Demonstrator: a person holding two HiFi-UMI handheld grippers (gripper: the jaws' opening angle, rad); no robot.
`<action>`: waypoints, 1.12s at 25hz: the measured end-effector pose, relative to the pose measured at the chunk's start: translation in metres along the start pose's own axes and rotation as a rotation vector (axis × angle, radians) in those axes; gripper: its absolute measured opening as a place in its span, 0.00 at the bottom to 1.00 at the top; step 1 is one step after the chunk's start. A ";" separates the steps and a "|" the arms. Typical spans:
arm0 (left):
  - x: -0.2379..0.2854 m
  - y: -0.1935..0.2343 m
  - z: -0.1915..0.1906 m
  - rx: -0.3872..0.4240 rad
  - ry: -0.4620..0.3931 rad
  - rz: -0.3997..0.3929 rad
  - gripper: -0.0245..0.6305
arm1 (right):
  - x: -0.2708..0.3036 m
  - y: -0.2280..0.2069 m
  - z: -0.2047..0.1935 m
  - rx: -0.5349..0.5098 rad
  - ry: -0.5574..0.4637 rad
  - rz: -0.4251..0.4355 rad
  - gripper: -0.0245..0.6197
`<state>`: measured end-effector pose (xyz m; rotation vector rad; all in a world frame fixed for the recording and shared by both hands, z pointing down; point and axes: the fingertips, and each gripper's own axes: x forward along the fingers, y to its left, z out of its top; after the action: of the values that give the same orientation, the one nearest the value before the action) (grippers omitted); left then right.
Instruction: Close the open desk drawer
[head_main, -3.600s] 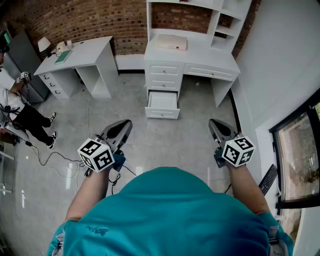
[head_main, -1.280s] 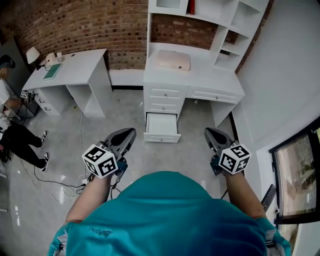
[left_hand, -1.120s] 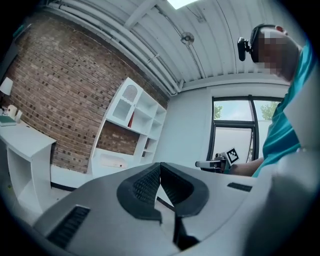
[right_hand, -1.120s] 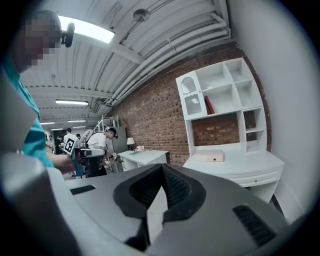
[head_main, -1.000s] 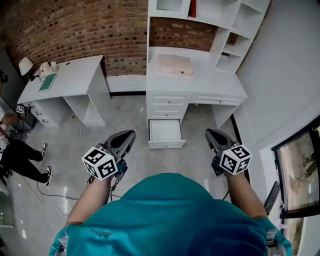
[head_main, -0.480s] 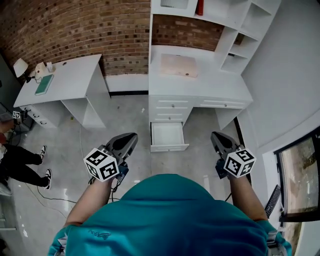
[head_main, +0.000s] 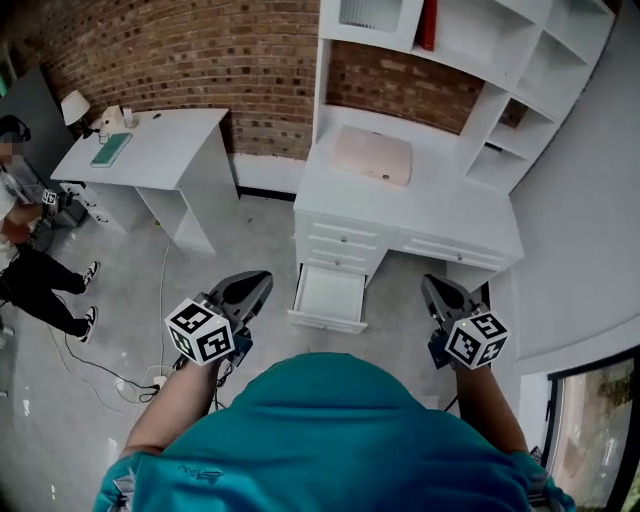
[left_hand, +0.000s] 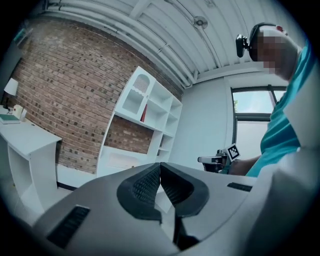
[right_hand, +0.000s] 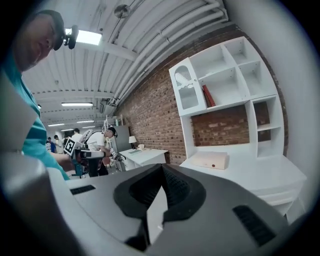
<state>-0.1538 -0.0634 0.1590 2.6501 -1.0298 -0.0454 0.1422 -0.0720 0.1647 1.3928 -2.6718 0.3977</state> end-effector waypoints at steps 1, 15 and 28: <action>0.013 -0.006 -0.003 -0.017 -0.012 0.031 0.06 | 0.001 -0.014 0.001 -0.006 0.004 0.029 0.07; 0.118 -0.072 -0.023 -0.054 0.057 0.207 0.06 | 0.012 -0.123 -0.003 -0.021 0.021 0.280 0.07; 0.095 0.091 -0.019 -0.044 0.115 -0.037 0.06 | 0.129 -0.042 -0.015 0.013 -0.052 0.044 0.07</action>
<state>-0.1399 -0.1855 0.2106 2.5983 -0.9327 0.0745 0.1019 -0.1930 0.2136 1.3688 -2.7498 0.3892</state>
